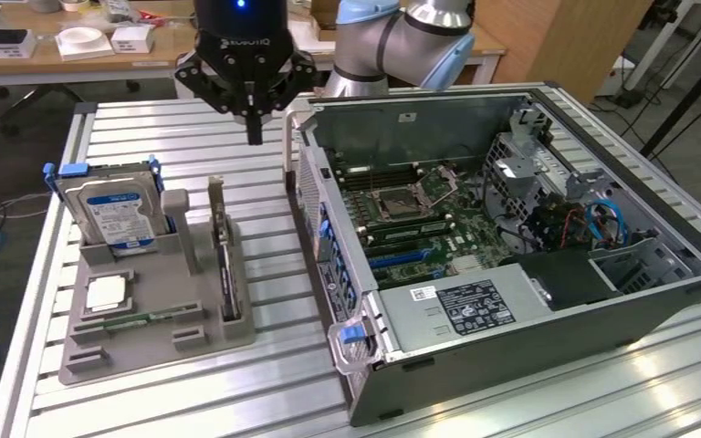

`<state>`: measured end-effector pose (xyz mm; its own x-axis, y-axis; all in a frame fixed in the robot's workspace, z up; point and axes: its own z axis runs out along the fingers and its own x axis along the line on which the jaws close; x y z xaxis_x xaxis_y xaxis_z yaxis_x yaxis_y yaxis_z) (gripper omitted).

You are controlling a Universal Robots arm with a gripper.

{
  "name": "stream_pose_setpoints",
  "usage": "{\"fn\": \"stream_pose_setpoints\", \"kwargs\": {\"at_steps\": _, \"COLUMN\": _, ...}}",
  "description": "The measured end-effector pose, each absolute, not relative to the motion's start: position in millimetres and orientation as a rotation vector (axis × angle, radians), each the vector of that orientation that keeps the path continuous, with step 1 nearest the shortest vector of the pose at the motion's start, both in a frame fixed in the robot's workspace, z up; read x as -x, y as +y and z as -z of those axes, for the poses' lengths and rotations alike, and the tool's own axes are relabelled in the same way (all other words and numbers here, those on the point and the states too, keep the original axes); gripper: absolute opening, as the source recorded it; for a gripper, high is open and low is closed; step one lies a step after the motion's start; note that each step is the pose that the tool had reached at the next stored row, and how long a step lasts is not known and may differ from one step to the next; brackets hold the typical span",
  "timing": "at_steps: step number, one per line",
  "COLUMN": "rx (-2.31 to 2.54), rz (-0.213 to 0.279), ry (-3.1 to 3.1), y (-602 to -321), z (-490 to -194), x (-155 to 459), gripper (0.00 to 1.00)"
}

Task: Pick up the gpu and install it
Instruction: 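Reach for the gpu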

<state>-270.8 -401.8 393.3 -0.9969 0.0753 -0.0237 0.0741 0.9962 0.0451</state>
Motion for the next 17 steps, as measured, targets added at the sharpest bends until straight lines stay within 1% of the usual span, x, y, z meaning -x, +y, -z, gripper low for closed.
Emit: {"fn": "stream_pose_setpoints", "kwargs": {"at_steps": 17, "rx": -0.117, "rz": -0.069, "ry": 3.113, "y": -403.5, "z": -393.3, "x": 293.4, "gripper": 0.11}}
